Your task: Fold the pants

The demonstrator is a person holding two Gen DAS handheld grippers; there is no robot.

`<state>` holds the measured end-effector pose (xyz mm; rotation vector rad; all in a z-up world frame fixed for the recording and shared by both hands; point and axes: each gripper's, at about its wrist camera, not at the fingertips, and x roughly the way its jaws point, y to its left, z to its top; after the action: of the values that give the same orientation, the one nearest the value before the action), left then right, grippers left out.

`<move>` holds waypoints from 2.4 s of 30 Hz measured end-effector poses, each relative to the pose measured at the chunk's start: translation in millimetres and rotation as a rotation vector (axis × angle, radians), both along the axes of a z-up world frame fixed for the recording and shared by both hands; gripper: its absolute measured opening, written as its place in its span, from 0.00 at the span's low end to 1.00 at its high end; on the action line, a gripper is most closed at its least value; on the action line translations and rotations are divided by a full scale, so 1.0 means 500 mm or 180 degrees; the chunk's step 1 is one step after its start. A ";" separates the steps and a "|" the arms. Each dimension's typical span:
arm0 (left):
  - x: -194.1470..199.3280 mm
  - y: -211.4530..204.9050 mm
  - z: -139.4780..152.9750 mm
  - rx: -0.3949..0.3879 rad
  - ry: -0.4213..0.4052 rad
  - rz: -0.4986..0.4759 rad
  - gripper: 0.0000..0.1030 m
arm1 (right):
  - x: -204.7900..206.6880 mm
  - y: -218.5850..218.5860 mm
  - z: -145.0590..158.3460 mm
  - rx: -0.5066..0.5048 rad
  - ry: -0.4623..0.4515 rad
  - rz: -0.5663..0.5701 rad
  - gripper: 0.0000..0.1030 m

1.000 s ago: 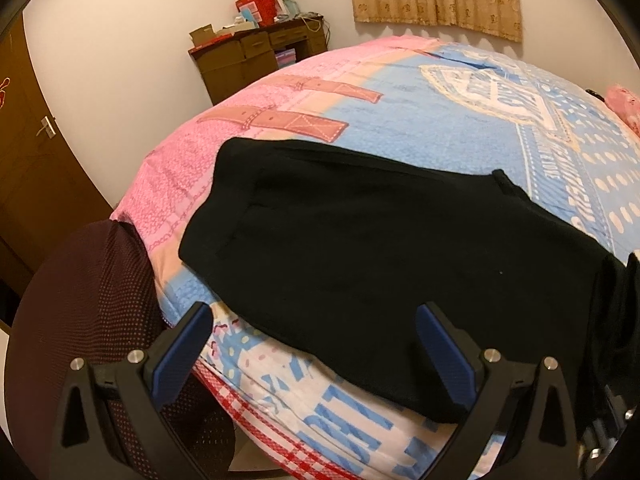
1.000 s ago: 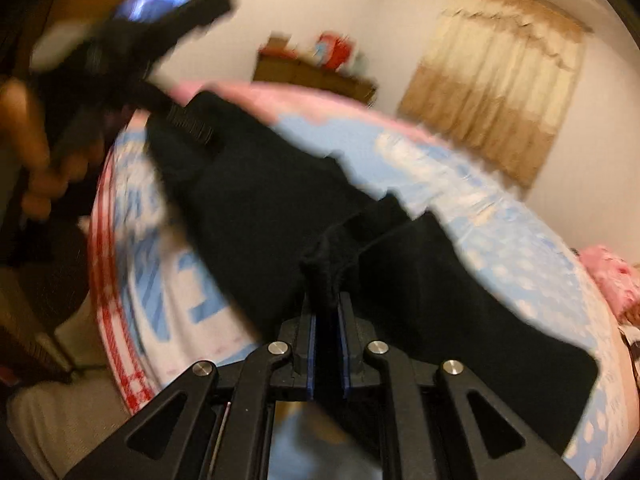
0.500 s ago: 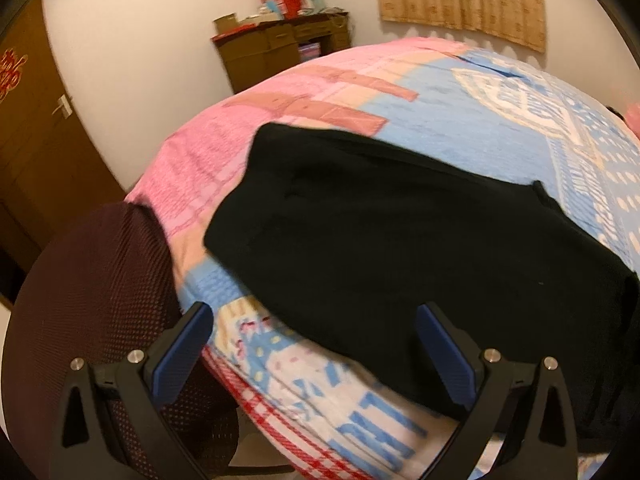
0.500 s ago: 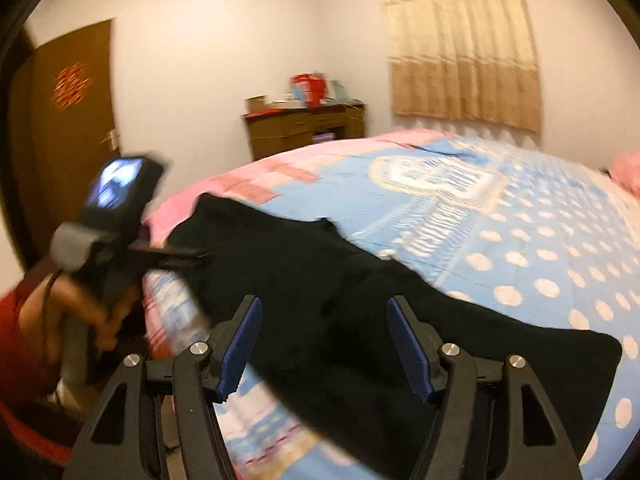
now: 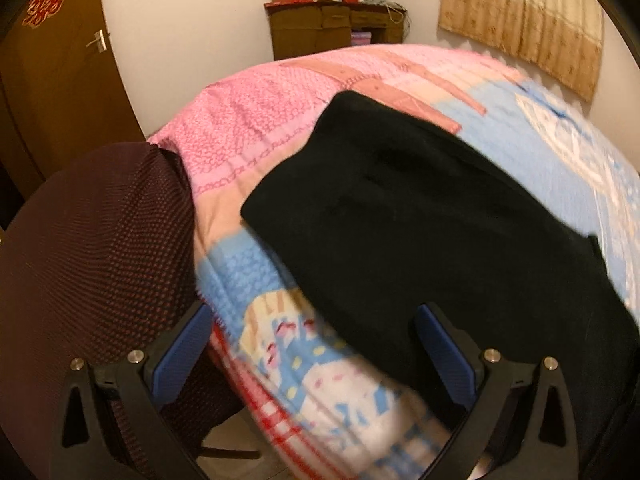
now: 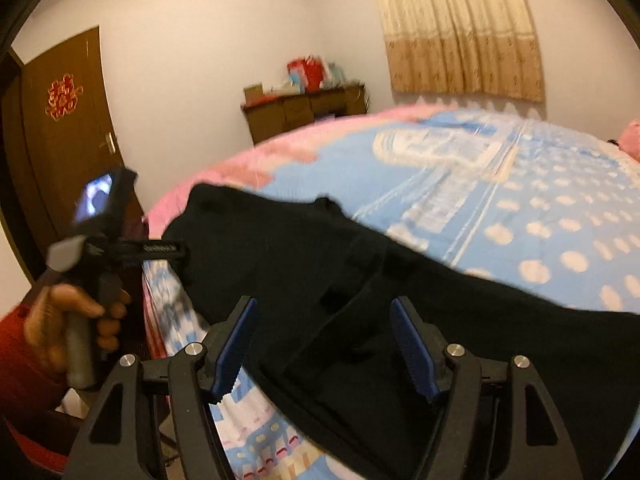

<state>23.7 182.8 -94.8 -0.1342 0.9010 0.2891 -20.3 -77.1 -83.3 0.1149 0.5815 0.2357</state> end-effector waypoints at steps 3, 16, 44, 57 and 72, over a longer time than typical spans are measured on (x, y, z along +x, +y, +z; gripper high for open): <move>0.025 0.003 -0.013 -0.0325 0.0062 0.0026 1.00 | -0.027 -0.019 0.011 0.0077 -0.0013 -0.0096 0.68; 0.067 0.021 -0.030 -0.1147 -0.0294 0.0143 0.27 | -0.048 -0.075 0.001 0.0355 0.0189 -0.0402 0.68; 0.064 0.051 -0.063 -0.1246 -0.0155 0.0520 0.66 | -0.063 -0.119 -0.011 0.0547 0.0321 -0.0637 0.68; 0.118 0.079 -0.058 -0.1800 -0.0603 0.0435 0.13 | -0.075 -0.142 -0.009 0.0611 0.0335 -0.0766 0.68; -0.038 -0.251 0.171 -0.0735 -0.1545 -0.1778 0.10 | -0.176 -0.286 0.021 0.0804 0.0077 -0.1544 0.68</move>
<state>4.6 57.3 -9.6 -0.1515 0.4558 -0.3595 -108.3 -220.1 -72.9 0.4965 0.5291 -0.1656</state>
